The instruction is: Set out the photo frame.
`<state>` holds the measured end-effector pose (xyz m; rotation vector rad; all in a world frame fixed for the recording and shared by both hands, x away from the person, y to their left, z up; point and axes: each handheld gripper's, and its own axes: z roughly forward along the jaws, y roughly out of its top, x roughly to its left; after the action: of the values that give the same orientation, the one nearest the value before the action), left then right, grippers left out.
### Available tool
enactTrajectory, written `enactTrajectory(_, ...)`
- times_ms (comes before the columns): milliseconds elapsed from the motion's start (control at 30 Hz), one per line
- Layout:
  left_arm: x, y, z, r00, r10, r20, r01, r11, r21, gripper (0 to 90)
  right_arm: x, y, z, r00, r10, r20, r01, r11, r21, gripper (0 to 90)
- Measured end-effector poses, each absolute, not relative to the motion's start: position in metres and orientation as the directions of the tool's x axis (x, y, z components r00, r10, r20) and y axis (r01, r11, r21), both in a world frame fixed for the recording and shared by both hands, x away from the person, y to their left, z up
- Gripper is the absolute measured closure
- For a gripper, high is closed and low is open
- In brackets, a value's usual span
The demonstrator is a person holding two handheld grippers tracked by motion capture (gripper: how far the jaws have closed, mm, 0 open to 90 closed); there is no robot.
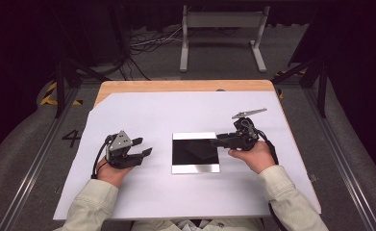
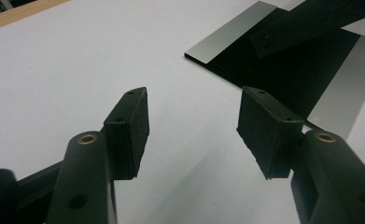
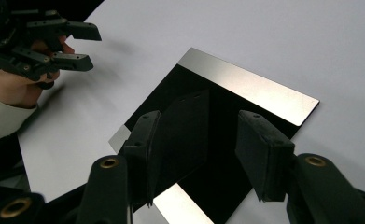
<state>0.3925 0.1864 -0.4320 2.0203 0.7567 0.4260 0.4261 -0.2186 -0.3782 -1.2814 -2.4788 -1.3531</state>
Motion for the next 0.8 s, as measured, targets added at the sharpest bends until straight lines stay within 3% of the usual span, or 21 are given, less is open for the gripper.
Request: enactTrajectory(800,0.392,0.186,-0.432,0.751,0.66,0.016,0.34,-0.407,0.848,43.9,0.416,-0.216,-0.396,-0.616,0.602,0.509,0.722,0.172,0.671,40.1)
